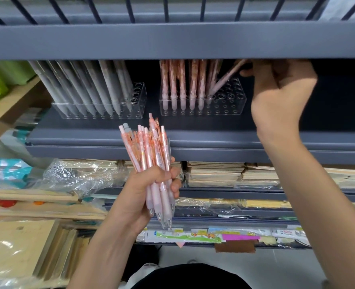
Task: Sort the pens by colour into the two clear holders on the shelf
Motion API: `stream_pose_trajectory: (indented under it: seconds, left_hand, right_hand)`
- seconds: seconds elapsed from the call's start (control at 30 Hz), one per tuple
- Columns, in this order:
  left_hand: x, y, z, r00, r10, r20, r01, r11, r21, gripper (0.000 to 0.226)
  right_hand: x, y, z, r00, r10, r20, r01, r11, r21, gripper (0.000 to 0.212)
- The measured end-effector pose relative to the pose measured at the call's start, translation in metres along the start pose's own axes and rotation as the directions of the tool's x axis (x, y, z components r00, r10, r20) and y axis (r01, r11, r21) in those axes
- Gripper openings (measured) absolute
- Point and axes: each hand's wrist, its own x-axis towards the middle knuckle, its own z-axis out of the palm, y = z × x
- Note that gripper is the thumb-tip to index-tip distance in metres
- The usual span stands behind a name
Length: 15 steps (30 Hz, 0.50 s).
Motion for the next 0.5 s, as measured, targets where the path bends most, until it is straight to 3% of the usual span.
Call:
stream_pose_trajectory:
  seconds: [0.17, 0.33, 0.37, 0.5]
  left_hand:
    - [-0.002, -0.003, -0.004, 1.0, 0.0, -0.004, 0.0, 1.0, -0.014, 0.055]
    - [-0.003, -0.002, -0.008, 1.0, -0.008, -0.001, 0.008, 1.0, 0.002, 0.058]
    - [-0.003, -0.001, -0.009, 1.0, -0.01, -0.004, 0.01, 1.0, 0.0, 0.059]
    - [-0.005, 0.002, -0.016, 1.0, -0.007, -0.012, 0.007, 1.0, 0.0, 0.06]
  right_hand:
    - [0.007, 0.007, 0.004, 0.996, 0.061, 0.067, -0.056, 0.996, -0.07, 0.021]
    - [0.007, 0.013, 0.022, 0.96, 0.13, 0.247, -0.068, 0.967, -0.245, 0.019]
    - [0.007, 0.014, 0.025, 0.955, 0.143, 0.261, -0.069, 0.959, -0.274, 0.013]
    - [0.017, 0.021, 0.031, 0.945, 0.218, 0.244, -0.13, 0.935, -0.331, 0.028]
